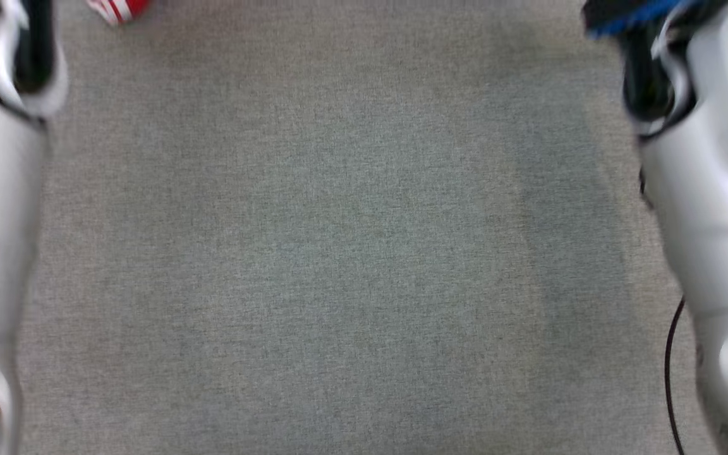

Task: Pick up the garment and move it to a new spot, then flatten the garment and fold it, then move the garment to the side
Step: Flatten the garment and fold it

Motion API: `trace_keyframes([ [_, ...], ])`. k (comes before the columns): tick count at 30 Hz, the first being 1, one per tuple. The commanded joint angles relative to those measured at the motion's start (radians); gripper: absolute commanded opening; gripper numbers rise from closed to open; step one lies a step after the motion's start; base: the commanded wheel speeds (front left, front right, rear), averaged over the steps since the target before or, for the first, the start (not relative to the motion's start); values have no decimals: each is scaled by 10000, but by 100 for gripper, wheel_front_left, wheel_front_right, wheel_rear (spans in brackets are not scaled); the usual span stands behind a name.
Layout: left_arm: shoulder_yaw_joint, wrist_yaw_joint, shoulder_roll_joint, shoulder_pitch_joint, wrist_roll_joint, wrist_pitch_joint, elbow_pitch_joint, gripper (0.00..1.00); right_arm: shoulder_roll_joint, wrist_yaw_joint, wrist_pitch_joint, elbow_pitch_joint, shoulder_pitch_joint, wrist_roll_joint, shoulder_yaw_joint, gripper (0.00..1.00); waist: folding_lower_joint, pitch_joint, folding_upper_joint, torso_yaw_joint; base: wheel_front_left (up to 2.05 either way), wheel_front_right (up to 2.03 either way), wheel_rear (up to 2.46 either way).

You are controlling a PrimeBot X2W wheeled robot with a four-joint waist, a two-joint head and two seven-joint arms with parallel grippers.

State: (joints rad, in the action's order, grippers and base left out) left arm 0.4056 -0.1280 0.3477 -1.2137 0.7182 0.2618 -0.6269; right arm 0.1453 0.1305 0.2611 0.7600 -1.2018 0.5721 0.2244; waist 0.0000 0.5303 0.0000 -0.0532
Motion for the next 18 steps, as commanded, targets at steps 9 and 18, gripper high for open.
trace_keyframes([
  [9,-1499,569,-588,5596,-767,30,3316,0,-19,5,53,-1991,4219,243,134,0,0,-1150,0,58,0,0,0],
  [18,-1930,923,-1264,9666,-857,31,4592,0,-5,5,54,-2787,7628,625,67,0,0,-2447,0,195,0,0,0],
])
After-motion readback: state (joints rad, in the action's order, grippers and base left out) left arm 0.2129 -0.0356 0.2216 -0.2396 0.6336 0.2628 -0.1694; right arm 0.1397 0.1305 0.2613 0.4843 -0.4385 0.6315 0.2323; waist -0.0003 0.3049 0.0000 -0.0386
